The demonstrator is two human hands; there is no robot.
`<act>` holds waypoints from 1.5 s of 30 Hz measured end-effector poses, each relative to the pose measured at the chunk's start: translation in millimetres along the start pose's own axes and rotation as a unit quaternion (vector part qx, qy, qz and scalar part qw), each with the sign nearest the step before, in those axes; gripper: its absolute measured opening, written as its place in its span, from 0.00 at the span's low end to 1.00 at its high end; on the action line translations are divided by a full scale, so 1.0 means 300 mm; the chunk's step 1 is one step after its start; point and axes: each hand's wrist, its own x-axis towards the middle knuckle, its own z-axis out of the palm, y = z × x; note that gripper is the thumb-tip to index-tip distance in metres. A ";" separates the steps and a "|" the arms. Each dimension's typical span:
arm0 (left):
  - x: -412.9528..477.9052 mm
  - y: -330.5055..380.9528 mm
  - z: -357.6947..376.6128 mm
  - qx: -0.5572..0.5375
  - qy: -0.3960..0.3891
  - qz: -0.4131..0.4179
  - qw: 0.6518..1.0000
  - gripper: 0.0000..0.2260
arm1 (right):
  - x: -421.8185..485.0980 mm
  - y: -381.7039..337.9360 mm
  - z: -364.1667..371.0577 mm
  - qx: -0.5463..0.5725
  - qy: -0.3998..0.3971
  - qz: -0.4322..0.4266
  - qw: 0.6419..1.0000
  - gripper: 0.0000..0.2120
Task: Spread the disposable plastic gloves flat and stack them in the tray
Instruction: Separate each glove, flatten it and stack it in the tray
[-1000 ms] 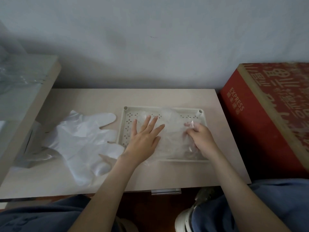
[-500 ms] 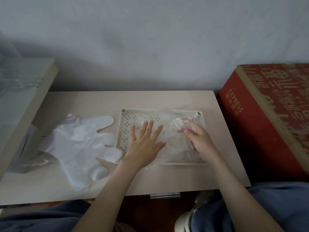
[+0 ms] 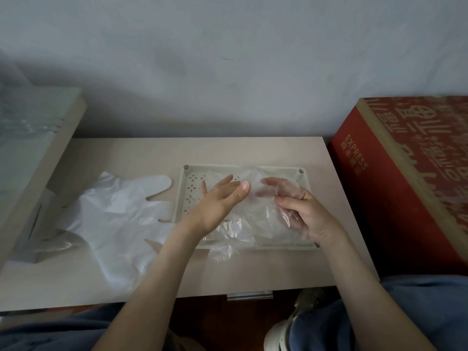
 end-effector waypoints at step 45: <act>0.164 -0.291 0.165 0.472 -0.090 0.078 0.874 0.30 | 0.064 0.223 -0.002 -0.662 0.054 0.077 0.744 0.29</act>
